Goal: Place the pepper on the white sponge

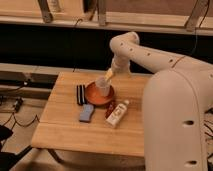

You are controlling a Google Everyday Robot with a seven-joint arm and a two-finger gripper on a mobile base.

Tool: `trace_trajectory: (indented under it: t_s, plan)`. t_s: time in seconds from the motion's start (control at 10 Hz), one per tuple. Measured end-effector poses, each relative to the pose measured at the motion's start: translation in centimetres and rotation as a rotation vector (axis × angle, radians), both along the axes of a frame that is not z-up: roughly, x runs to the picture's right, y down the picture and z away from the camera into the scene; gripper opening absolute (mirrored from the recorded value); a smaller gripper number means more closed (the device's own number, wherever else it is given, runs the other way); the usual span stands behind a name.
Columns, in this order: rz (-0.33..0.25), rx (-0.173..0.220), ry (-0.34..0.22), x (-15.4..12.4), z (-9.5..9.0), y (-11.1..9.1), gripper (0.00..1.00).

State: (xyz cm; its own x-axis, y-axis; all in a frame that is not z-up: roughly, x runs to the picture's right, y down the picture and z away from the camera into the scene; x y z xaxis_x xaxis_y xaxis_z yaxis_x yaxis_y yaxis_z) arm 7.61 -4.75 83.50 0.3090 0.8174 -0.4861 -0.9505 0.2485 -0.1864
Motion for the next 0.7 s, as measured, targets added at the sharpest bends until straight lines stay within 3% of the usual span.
trace_trajectory:
  t_s: [0.4, 0.7]
  plan:
    - [-0.043, -0.04, 0.006, 1.9, -1.9, 4.0, 0.8]
    - [-0.048, -0.046, 0.004, 1.7, -2.1, 4.5, 0.8]
